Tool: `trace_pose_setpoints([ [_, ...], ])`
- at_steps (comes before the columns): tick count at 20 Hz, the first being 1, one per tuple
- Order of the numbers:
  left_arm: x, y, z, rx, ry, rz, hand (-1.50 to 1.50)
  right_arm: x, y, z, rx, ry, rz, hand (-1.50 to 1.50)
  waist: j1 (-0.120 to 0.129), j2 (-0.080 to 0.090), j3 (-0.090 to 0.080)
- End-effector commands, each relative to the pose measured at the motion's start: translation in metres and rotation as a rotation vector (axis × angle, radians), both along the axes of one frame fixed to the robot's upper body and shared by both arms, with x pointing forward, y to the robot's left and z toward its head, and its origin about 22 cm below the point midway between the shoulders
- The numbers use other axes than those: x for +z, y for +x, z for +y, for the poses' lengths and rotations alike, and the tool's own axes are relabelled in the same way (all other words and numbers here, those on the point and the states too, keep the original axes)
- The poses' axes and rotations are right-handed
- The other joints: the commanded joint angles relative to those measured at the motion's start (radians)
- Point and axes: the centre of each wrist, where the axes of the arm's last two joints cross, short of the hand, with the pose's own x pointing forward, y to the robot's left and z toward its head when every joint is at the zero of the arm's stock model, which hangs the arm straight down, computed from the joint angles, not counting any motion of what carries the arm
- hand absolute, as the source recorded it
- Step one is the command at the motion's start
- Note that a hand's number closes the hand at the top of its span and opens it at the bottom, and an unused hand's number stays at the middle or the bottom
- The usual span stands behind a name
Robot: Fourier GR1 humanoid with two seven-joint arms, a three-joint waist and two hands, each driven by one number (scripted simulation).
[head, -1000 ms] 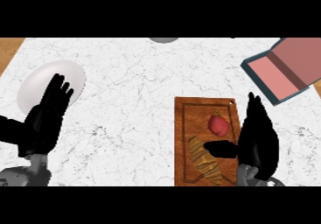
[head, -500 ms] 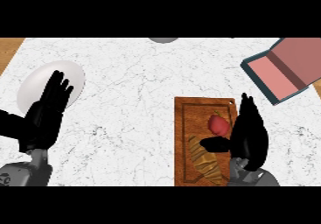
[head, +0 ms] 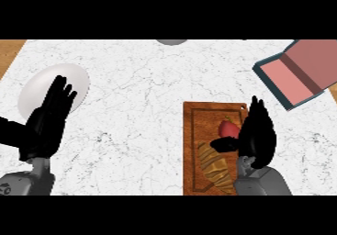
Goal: Pick the bell pepper from the cutting board and place it in the cardboard box
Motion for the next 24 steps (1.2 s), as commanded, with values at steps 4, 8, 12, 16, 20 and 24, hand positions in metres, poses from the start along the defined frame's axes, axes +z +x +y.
trace_pose_setpoints([
  [4,-0.003,-0.017,0.012,0.003,0.017,-0.02,0.0,-0.021,-0.004,-0.009,-0.094,0.027,0.028,-1.5,0.0,-0.001,0.0],
  [8,0.0,-0.006,-0.011,-0.004,0.001,0.011,0.0,-0.013,0.002,0.003,-0.077,0.052,0.05,-1.5,0.0,-0.001,0.0],
  [12,-0.004,0.008,-0.01,0.001,0.007,-0.007,0.0,-0.01,0.026,-0.001,-0.067,0.052,0.058,-1.5,-0.001,0.0,0.0],
  [16,0.014,-0.008,0.002,-0.011,-0.015,-0.001,0.0,-0.019,0.002,0.009,-0.078,0.054,0.049,-1.5,0.0,-0.002,0.0],
  [20,-0.002,-0.005,-0.003,0.018,0.008,0.003,0.0,-0.037,0.009,0.0,-0.078,0.066,0.07,-1.5,0.0,-0.001,0.0],
  [24,0.006,-0.007,0.002,0.002,-0.008,-0.005,0.0,-0.044,0.012,-0.008,-0.079,0.068,0.063,-1.5,-0.001,-0.001,0.0],
])
